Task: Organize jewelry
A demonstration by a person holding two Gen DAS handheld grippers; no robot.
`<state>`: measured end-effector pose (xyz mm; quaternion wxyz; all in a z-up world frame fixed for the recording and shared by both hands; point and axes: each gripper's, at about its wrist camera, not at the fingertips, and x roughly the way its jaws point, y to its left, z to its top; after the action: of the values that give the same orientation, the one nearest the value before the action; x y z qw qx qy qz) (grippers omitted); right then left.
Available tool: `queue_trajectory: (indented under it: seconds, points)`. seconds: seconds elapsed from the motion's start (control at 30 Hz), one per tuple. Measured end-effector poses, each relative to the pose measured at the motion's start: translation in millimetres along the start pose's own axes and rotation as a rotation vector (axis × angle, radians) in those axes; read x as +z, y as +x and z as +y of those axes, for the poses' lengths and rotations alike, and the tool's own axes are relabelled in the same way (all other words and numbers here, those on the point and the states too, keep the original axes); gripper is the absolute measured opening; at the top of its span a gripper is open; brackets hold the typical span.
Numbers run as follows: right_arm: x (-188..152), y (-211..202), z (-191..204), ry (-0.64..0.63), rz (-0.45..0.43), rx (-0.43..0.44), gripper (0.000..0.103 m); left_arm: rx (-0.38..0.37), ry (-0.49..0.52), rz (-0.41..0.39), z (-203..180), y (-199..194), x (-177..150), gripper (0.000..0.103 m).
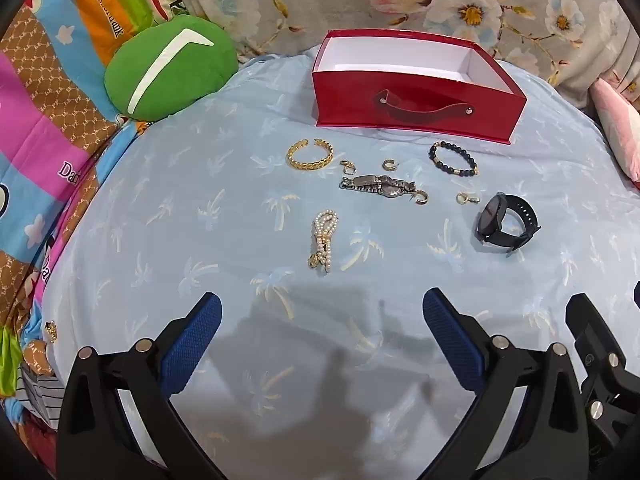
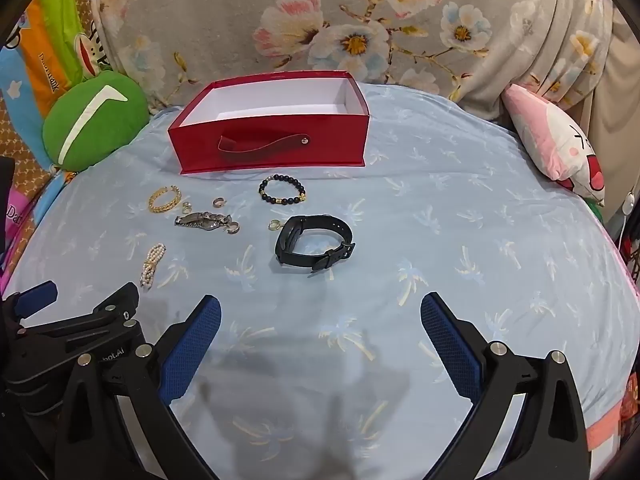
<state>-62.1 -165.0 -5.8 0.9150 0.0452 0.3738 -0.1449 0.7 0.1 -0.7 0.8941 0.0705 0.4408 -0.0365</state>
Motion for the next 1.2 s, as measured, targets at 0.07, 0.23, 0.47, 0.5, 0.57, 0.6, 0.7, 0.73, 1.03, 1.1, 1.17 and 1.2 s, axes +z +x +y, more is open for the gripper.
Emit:
queue_trajectory:
  seconds: [0.07,0.23,0.47,0.5,0.57,0.6,0.7,0.73,1.03,1.1,1.17,1.2]
  points:
    - [-0.6,-1.2,0.7,-0.001,0.000,0.000,0.098,0.001,0.001,-0.002,-0.3,-0.4,0.1,0.098]
    - [-2.4,-4.9,4.8,-0.002,0.005,-0.005,0.098,0.003,0.006,-0.008,-1.1,3.2,-4.5,0.098]
    - [0.7,-0.2,2.3,0.007,0.009,0.010,0.098,0.001,-0.010,0.003,1.8,-0.4,-1.1,0.098]
    - [0.6,0.0,2.0,0.007,0.009,0.012,0.098,0.001,-0.012,0.004,2.1,-0.2,-1.0,0.098]
    - [0.3,0.3,2.1,0.008,0.009,0.010,0.098,0.003,-0.013,0.006,2.2,1.1,-0.9,0.098]
    - [0.3,0.3,2.0,0.008,0.010,0.011,0.098,0.003,-0.012,0.006,2.4,0.9,-1.0,0.098]
    - [1.9,0.4,0.2,0.010,0.011,0.010,0.098,0.004,-0.013,0.006,3.5,1.4,-1.2,0.098]
    - [0.5,0.6,1.0,0.011,0.012,0.010,0.098,0.005,-0.013,0.006,3.8,1.5,-1.3,0.098]
    - [-0.1,0.5,3.5,0.012,0.017,0.011,0.098,0.003,-0.016,0.009,5.5,3.6,-2.6,0.098]
    - [0.1,-0.5,4.4,0.013,0.019,0.012,0.098,0.003,-0.016,0.009,5.3,3.5,-2.7,0.098]
    - [-3.1,4.6,3.4,0.014,0.021,0.017,0.098,0.004,-0.017,0.008,5.4,3.4,-3.2,0.098]
    - [-3.3,5.0,2.8,0.014,0.022,0.019,0.098,0.004,-0.016,0.008,5.3,3.3,-3.0,0.098]
